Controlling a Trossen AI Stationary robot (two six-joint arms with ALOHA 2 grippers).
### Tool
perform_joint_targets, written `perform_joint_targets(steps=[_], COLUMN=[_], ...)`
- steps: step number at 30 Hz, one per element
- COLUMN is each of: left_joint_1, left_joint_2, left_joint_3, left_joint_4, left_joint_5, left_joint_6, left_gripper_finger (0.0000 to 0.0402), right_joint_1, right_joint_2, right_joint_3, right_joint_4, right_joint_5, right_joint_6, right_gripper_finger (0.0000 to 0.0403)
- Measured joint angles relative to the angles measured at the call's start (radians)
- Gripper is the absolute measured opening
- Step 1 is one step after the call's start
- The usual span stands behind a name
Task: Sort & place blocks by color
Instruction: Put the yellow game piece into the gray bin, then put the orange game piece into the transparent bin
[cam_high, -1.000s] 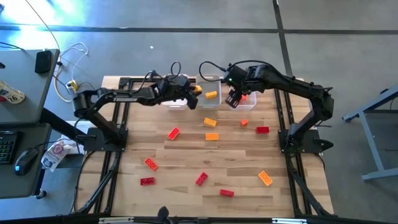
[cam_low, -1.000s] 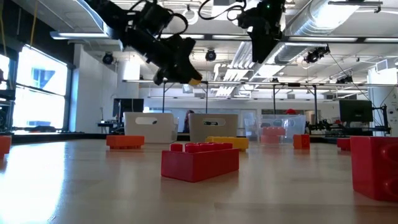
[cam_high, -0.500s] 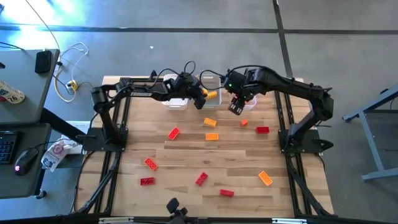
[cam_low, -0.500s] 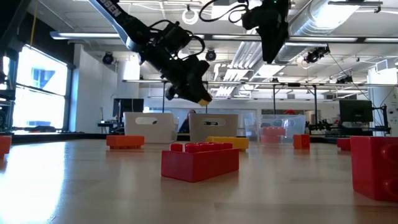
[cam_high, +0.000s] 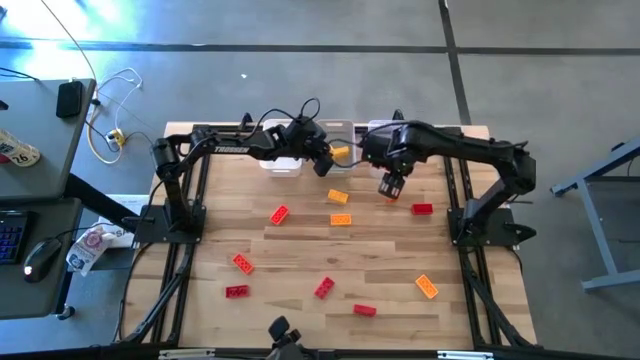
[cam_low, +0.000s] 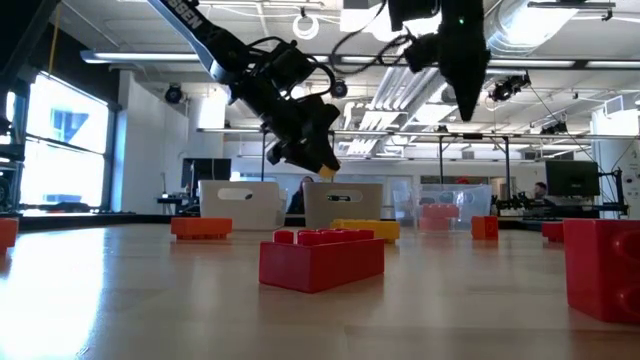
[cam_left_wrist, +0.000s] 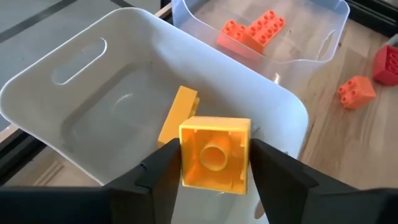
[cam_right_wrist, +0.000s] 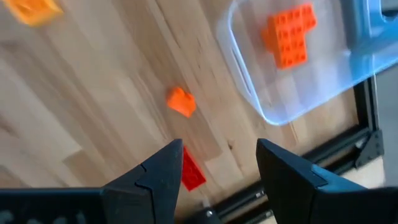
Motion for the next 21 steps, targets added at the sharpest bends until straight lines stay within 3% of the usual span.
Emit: perform_joint_targets(steps=[9,21], left_joint_1=[0.000,-0.008], left_joint_2=[0.000,-0.076], left_joint_3=[0.000,0.001], left_joint_4=[-0.001,-0.143], left_joint_5=[0.000,0.004], left_joint_6=[0.011,0.031], left_gripper_finger=[0.0203,0.0204], right_joint_1=[0.011,0.014], right_joint_2=[0.001,0.000], right_joint_3=[-0.170,-0.324], right_joint_4=[0.055,0.207], right_joint_5=[0.027,-0.023], right_joint_6=[-0.048,-0.370], right_gripper_finger=[0.0193,0.0193])
